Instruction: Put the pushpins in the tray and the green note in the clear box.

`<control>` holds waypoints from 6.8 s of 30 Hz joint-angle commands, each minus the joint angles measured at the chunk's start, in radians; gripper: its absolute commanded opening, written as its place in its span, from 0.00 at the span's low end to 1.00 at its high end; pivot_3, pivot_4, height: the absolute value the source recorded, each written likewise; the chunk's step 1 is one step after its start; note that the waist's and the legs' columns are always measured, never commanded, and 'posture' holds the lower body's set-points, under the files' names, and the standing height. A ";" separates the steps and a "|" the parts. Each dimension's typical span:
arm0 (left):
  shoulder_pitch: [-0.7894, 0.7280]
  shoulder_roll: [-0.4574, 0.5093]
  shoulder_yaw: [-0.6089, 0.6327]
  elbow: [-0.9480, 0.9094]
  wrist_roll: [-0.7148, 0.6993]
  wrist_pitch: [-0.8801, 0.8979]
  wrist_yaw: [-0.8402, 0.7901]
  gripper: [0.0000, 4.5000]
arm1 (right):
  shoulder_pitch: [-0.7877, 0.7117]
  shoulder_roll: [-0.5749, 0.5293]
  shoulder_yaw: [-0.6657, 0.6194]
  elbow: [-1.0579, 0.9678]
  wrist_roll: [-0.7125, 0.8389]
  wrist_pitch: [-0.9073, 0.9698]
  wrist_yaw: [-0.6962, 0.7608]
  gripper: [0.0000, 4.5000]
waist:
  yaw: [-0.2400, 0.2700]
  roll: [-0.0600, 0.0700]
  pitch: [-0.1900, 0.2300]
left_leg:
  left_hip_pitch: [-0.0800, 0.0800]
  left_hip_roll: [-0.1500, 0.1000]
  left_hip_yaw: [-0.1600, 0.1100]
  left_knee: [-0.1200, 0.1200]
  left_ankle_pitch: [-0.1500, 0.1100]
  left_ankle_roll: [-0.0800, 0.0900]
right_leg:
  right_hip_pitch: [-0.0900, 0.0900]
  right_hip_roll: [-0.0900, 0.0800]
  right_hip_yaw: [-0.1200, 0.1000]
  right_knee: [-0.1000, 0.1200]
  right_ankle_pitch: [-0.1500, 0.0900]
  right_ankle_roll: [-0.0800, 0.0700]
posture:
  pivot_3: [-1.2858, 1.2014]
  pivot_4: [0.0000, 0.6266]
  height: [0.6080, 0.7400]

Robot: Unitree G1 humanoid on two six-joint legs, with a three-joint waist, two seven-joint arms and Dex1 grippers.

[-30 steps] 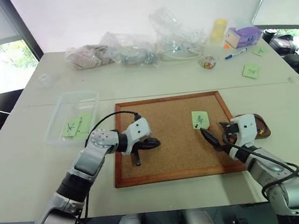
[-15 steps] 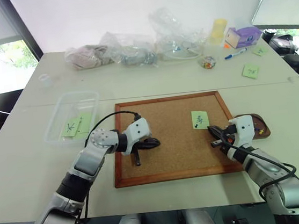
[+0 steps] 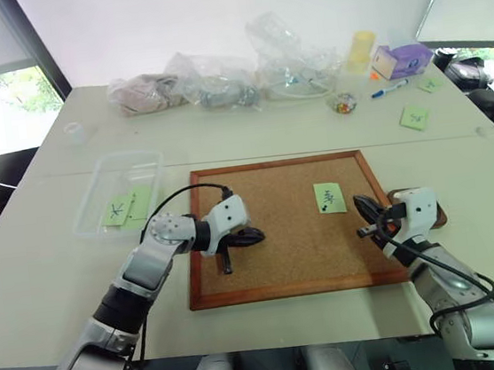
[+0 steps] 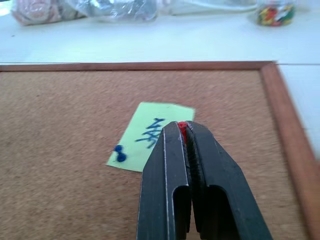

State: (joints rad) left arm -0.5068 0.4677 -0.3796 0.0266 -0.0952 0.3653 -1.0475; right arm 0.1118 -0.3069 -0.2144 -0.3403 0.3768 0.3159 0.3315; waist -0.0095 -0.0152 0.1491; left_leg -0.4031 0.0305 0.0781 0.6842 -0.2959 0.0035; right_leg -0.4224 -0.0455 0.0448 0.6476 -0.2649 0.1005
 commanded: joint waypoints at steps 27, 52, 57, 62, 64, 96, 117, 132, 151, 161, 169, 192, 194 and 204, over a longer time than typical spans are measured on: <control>-0.002 -0.003 -0.032 0.048 0.052 -0.026 -0.001 0.00 | -0.082 -0.059 -0.199 0.168 -0.075 0.077 -0.199 0.97 | 0.000 0.001 -0.001 | 0.001 0.000 0.000 0.000 0.000 0.000 | 0.001 0.000 0.001 0.000 -0.001 -0.002 | 0.52 0.24 0.98; -0.017 -0.007 -0.025 0.067 0.058 -0.034 -0.005 0.00 | -0.144 -0.022 0.138 0.024 -0.035 0.069 0.034 0.99 | 0.001 0.003 -0.002 | 0.010 0.000 0.000 0.000 -0.002 0.003 | 0.012 -0.001 0.000 -0.004 -0.002 -0.003 | 0.52 0.24 0.98; -0.010 -0.008 -0.025 0.061 0.059 -0.031 0.002 0.00 | -0.140 -0.003 0.151 0.041 -0.034 0.084 0.039 0.99 | 0.000 0.003 -0.002 | 0.011 0.000 0.000 -0.001 -0.002 0.003 | 0.013 -0.001 0.000 -0.004 -0.002 -0.004 | 0.52 0.24 0.98; -0.006 -0.011 -0.025 0.056 0.059 -0.029 0.006 0.00 | -0.131 0.002 0.155 0.060 -0.020 0.112 0.059 0.99 | 0.000 0.003 -0.002 | 0.011 0.000 0.000 -0.001 -0.002 0.003 | 0.013 -0.002 0.000 -0.004 -0.002 -0.004 | 0.52 0.24 0.98; -0.007 -0.011 -0.024 0.056 0.060 -0.029 0.006 0.00 | -0.132 0.004 0.153 0.064 -0.021 0.115 0.062 0.99 | 0.000 0.003 -0.002 | 0.011 0.000 0.000 -0.001 -0.002 0.003 | 0.013 -0.002 0.000 -0.004 -0.002 -0.004 | 0.52 0.24 0.98; 0.003 -0.010 -0.031 0.088 0.064 -0.036 -0.007 0.00 | -0.141 0.005 0.078 -0.002 -0.057 -0.032 0.029 0.01 | -0.001 0.003 -0.002 | 0.011 0.000 0.000 -0.001 -0.002 0.003 | 0.012 -0.006 0.000 -0.005 -0.002 -0.004 | 0.52 0.24 0.98; -0.505 -0.396 0.481 0.445 -0.526 0.654 0.275 0.99 | -0.162 -0.111 0.086 -0.239 -0.091 0.056 0.025 0.00 | -0.001 -0.006 0.007 | -0.006 -0.002 -0.002 -0.001 -0.002 0.004 | -0.004 0.000 -0.002 -0.003 -0.001 0.004 | 0.52 0.24 0.98; -0.713 -0.531 0.544 0.828 -0.496 0.514 0.274 0.99 | -0.154 -0.122 0.150 -0.382 -0.143 0.130 0.006 0.00 | -0.003 -0.008 0.008 | -0.006 -0.004 -0.001 -0.001 -0.002 0.004 | -0.005 -0.001 -0.001 -0.004 -0.001 0.004 | 0.52 0.24 0.98; -0.635 -0.504 0.290 0.822 -0.209 0.259 0.184 0.02 | -0.147 -0.146 0.193 -0.431 -0.205 0.175 0.006 0.00 | -0.002 -0.008 0.008 | -0.006 -0.005 -0.001 -0.001 -0.002 0.004 | -0.005 -0.001 -0.001 -0.004 -0.001 0.004 | 0.52 0.24 0.98; -0.607 -0.485 0.395 0.747 -0.299 0.381 0.155 0.02 | -0.162 0.086 -0.058 -0.433 -0.050 0.241 -0.191 0.00 | 0.000 -0.008 0.008 | -0.007 -0.002 -0.002 -0.001 -0.002 0.004 | -0.005 -0.001 -0.001 -0.003 -0.001 0.004 | 0.52 0.24 0.98; -0.363 -0.392 0.316 0.232 -0.403 0.559 0.092 0.02 | -0.084 -0.012 -0.290 -0.163 -0.084 0.377 -0.253 0.00 | -0.004 -0.005 0.008 | -0.006 -0.002 -0.001 -0.001 -0.001 0.003 | -0.005 -0.002 0.000 -0.002 -0.001 0.004 | 0.52 0.24 0.98; -0.288 -0.406 0.290 0.120 -0.448 0.572 0.174 0.00 | -0.151 -0.045 -0.271 0.016 -0.068 0.409 -0.253 0.66 | -0.004 -0.003 0.007 | -0.004 -0.002 -0.001 -0.001 0.000 0.002 | -0.004 0.000 0.001 0.000 -0.001 0.004 | 0.52 0.24 0.98; -0.285 -0.407 0.293 0.120 -0.450 0.572 0.184 0.00 | -0.149 -0.041 -0.274 0.012 -0.064 0.405 -0.258 0.88 | -0.004 -0.003 0.007 | -0.004 -0.002 -0.001 -0.001 0.000 0.002 | -0.004 0.000 0.001 0.000 -0.001 0.004 | 0.52 0.24 0.98; -0.281 -0.397 0.300 0.123 -0.462 0.562 0.200 0.00 | -0.145 -0.019 -0.298 -0.035 -0.036 0.381 -0.280 0.99 | -0.004 -0.003 0.007 | -0.004 -0.002 -0.001 -0.001 0.000 0.002 | -0.004 0.000 0.001 0.000 -0.001 0.004 | 0.52 0.24 0.98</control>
State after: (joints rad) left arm -0.7804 0.0713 -0.0941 0.1807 -0.5347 0.9501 -0.8447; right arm -0.0266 -0.3308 -0.4817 -0.3236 0.3302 0.7252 0.0608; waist -0.0137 -0.0184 0.1557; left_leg -0.4075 0.0285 0.0771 0.6834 -0.2963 0.0054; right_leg -0.4269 -0.0458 0.0460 0.6474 -0.2655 0.1043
